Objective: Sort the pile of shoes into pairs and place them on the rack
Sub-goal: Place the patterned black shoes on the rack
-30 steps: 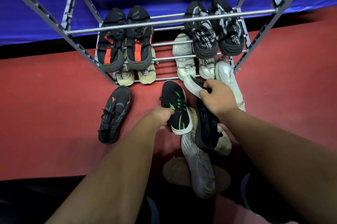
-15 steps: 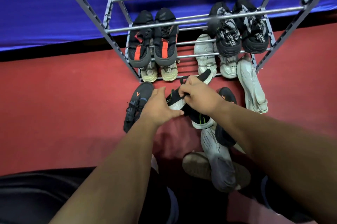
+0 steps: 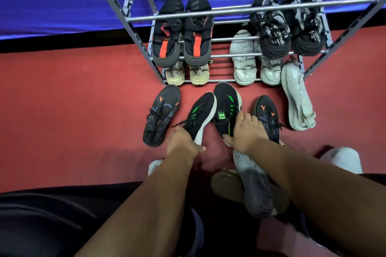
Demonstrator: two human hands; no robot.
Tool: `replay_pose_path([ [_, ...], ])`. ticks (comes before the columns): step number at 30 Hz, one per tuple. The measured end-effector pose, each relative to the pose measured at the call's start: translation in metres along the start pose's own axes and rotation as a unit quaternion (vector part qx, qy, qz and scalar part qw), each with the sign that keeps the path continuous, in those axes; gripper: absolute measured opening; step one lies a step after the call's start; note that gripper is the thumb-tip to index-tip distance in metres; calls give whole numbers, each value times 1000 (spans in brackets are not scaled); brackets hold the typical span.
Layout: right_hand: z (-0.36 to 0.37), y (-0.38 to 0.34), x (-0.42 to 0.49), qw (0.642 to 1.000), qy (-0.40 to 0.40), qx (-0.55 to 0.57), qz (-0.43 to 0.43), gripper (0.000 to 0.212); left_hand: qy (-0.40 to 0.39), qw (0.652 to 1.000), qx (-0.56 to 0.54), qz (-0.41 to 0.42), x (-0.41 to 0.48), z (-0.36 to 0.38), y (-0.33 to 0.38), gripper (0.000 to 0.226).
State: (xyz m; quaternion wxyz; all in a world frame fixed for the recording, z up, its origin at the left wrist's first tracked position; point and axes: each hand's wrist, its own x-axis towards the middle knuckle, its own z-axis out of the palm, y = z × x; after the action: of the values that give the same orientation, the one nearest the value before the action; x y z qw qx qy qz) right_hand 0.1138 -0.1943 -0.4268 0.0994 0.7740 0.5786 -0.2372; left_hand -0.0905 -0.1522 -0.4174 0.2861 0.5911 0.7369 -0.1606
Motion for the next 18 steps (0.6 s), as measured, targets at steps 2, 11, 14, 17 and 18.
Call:
replay_pose_path([
  [2, 3, -5, 2, 1000, 9, -13, -14, 105, -27, 999, -16, -26, 5, 6, 4, 121],
  [11, 13, -10, 9, 997, -29, -67, 4, 129, -96, 993, 75, -5, 26, 30, 9, 129],
  [14, 13, -10, 11, 999, -20, -46, 10, 128, -88, 992, 88, -1, 26, 35, 12, 133],
  [17, 10, -11, 16, 998, -33, -55, 15, 135, -122, 990, 64, 4, 28, 40, 15, 140],
  [18, 10, -10, 17, 997, -37, -59, 15, 138, -119, 991, 55, 3, 28, 40, 16, 135],
])
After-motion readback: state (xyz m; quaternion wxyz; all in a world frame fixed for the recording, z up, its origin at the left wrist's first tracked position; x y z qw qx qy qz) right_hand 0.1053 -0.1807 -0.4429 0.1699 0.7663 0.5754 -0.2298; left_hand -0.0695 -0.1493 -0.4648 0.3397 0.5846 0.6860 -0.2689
